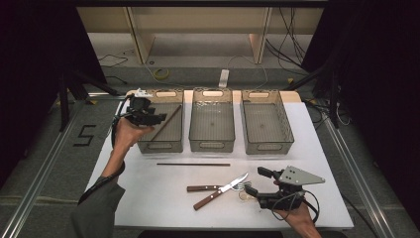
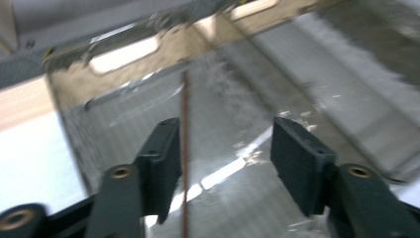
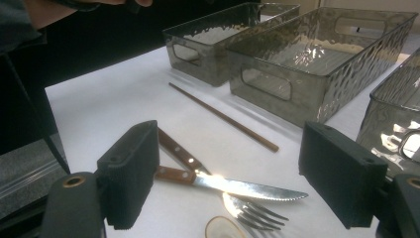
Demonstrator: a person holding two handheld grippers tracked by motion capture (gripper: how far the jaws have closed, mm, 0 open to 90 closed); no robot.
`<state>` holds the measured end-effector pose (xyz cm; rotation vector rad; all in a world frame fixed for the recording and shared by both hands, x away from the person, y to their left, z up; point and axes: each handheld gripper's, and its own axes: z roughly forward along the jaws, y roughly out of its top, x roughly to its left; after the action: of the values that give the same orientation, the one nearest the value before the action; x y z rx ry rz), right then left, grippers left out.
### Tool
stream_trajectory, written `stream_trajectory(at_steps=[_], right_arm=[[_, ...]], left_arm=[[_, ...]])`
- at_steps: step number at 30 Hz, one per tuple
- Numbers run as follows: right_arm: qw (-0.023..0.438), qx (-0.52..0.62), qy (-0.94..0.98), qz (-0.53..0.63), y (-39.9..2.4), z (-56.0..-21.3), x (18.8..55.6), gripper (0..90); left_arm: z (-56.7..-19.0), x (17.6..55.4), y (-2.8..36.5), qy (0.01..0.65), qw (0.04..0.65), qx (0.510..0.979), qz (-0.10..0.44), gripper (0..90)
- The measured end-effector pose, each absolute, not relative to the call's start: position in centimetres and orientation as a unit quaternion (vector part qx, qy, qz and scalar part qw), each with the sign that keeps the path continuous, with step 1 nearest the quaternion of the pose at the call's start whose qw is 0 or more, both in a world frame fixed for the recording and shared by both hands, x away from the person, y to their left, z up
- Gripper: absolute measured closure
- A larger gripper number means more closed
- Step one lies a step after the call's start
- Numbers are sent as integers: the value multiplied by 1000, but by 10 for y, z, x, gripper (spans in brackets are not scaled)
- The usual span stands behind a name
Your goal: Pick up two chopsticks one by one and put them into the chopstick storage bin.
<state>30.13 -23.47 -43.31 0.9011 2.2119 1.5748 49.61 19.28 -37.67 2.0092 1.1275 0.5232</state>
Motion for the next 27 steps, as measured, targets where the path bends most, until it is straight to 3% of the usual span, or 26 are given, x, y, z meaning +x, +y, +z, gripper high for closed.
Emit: stream_trajectory(at_steps=[7, 18, 27], right_arm=[[142, 310, 765, 546, -234, -433, 300, 244], [142, 307, 767, 545, -234, -432, 299, 243], [144, 306, 767, 545, -234, -432, 298, 243]], left_arm=[[-374, 481, 186, 417, 400, 795, 183, 317], [-375, 469, 167, 373, 363, 839, 156, 228], [-374, 453, 138, 317, 341, 877, 120, 217]])
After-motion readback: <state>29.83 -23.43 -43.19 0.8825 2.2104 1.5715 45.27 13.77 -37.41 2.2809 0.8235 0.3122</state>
